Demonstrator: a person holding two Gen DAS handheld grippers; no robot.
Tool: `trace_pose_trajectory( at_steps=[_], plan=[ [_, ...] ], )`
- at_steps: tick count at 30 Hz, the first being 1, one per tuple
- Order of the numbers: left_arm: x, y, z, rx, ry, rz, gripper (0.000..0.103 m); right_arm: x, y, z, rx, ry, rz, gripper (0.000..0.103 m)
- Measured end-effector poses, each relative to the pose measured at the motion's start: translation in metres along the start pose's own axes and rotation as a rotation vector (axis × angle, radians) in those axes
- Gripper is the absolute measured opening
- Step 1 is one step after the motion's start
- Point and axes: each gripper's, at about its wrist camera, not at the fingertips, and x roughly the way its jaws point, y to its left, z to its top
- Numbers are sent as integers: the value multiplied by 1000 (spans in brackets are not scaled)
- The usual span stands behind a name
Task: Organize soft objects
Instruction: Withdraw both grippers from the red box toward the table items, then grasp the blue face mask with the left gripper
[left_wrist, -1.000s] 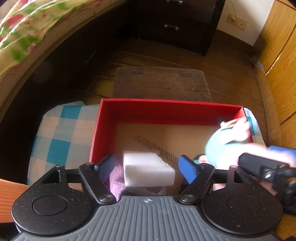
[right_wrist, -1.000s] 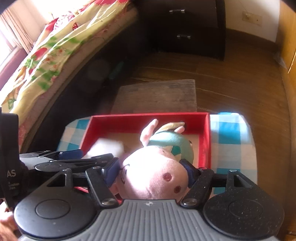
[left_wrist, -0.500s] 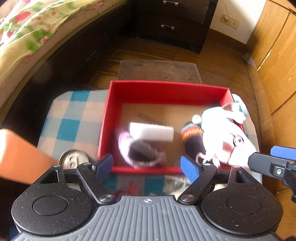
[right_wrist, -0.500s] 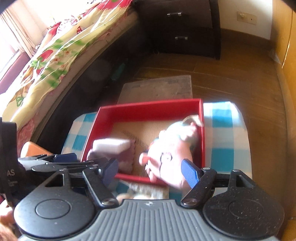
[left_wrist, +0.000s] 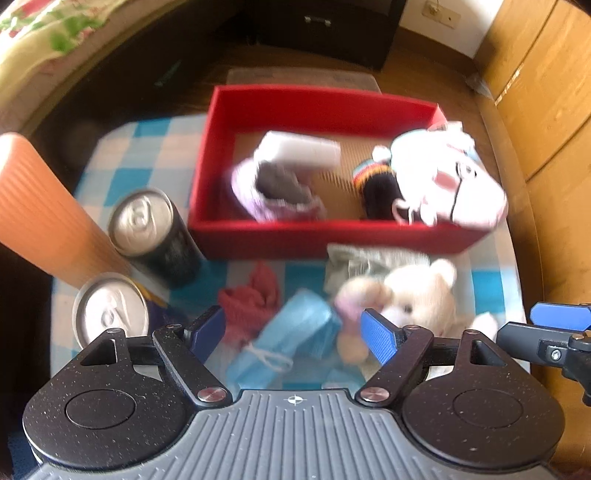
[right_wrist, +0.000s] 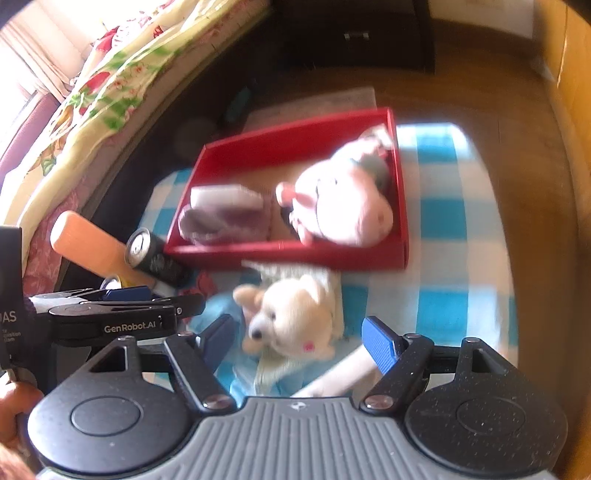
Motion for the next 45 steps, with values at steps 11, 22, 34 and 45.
trace_pose_trajectory(
  at_steps=[11, 22, 34, 45],
  plan=[
    [19, 2, -13, 1, 32, -31, 78, 17, -9, -20, 29, 40, -8, 55],
    [60, -2, -7, 79, 47, -88, 77, 31, -24, -31, 91, 86, -3, 56],
    [64, 28, -42, -12, 193, -118, 33, 49, -31, -40, 172, 125, 32, 57],
    [54, 14, -68, 8, 179, -114, 22, 76, -18, -43, 178, 121, -24, 60]
  ],
)
